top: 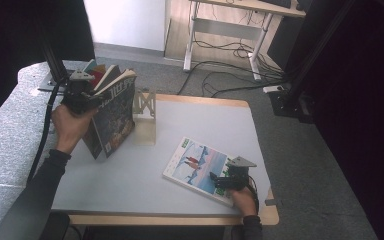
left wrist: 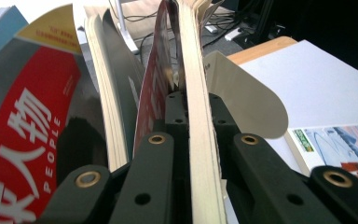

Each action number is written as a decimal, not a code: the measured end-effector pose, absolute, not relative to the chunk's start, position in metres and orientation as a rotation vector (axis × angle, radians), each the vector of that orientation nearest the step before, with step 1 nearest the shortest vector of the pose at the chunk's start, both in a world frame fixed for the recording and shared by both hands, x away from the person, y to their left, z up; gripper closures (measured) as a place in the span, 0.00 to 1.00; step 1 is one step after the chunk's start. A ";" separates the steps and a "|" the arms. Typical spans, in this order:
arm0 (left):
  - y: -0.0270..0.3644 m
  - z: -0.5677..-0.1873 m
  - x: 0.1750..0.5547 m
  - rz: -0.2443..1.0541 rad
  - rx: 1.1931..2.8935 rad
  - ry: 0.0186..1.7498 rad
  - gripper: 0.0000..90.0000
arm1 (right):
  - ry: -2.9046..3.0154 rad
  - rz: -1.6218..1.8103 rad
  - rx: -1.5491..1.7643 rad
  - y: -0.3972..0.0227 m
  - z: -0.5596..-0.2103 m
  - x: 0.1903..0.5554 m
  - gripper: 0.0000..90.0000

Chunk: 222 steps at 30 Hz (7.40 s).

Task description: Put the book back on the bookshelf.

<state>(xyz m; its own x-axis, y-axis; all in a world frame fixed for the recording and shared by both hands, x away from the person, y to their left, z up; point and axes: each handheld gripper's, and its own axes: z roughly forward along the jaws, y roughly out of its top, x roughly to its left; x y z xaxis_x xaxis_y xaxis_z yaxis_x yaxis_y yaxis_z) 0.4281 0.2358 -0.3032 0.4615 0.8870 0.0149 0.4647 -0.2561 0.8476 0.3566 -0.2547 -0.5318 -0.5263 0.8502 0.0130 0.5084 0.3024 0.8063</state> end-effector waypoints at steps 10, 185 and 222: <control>0.222 -0.302 0.442 0.708 1.845 1.143 0.92 | 2.154 1.105 1.212 -0.255 -0.532 0.357 0.00; 0.165 -0.509 0.366 0.281 2.253 0.718 0.00 | 2.157 1.106 1.211 -0.255 -0.532 0.356 0.00; 0.149 -0.514 0.370 0.168 2.329 0.682 0.00 | 2.137 1.008 1.234 -0.281 -0.521 0.347 0.02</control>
